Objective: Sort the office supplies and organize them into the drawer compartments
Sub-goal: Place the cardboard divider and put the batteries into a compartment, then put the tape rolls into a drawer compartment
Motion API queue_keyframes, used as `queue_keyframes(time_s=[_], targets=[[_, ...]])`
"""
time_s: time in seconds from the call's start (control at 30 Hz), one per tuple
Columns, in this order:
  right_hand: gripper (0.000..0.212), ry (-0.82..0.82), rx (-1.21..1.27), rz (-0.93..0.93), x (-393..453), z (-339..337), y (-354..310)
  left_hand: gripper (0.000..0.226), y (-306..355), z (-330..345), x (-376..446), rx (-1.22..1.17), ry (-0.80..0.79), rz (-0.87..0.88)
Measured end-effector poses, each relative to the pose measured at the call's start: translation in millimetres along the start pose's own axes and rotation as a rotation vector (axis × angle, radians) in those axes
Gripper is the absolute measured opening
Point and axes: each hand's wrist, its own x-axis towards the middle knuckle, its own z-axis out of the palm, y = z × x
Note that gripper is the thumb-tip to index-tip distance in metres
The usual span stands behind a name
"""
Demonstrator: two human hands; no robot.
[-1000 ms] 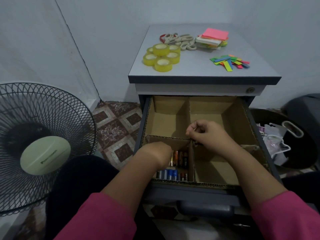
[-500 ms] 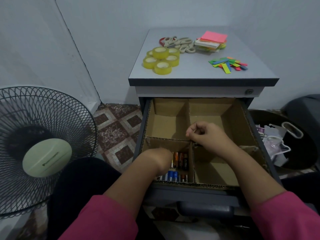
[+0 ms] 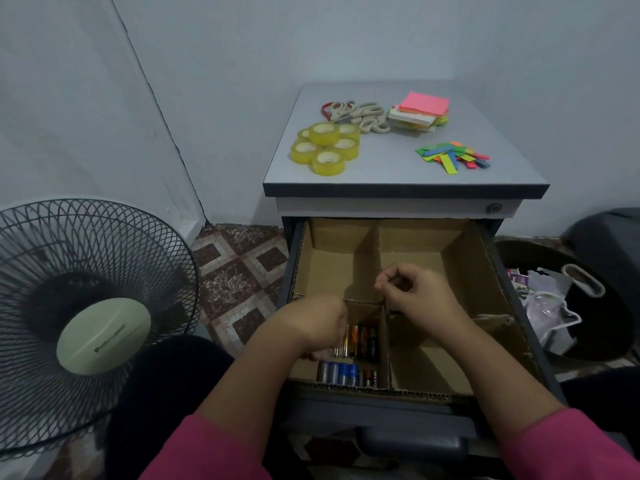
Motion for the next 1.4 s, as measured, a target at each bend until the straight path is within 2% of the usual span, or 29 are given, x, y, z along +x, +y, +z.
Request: queue_keyframes(time_s=[0.1,0.17,0.33,0.43,0.5,0.63,0.73,0.9,1.07,1.2,1.3,1.4], targets=[[0.008,0.162,-0.076,-0.131,1,-2,-7,0.012,-7,-10,-6,-0.168,0.152,0.076],[0.006,0.247,-0.127,-0.229,4,-5,-16,0.014,-14,-16,-9,-0.24,0.327,0.111],[0.02,0.394,-0.279,-0.384,33,-15,-51,0.009,-15,-45,-8,-0.426,0.825,0.194],[0.025,0.398,-0.298,-0.412,67,-21,-78,0.013,-10,-77,3,-0.433,1.055,0.208],[0.032,0.323,-0.282,-0.358,90,-22,-93,0.018,-5,-101,14,-0.406,1.141,0.219],[0.042,0.181,-0.389,-0.298,123,-17,-105,0.028,2,-141,47,-0.291,1.139,0.177],[0.037,0.175,-0.494,-0.305,133,-15,-101,0.034,5,-160,69,-0.098,1.091,0.111],[0.032,0.198,-0.473,-0.353,134,-14,-92,0.034,10,-169,89,0.138,1.041,0.08],[0.027,0.245,-0.422,-0.36,130,-10,-92,0.032,10,-172,98,0.122,1.103,0.096],[0.023,0.212,-0.312,-0.356,124,-17,-93,0.028,10,-170,84,0.044,1.168,0.158],[0.021,0.192,-0.173,-0.457,106,-27,-86,0.025,8,-156,59,-0.018,1.204,0.244],[0.024,0.218,-0.235,-0.558,77,-33,-66,0.025,-4,-122,32,0.049,1.265,0.386]])
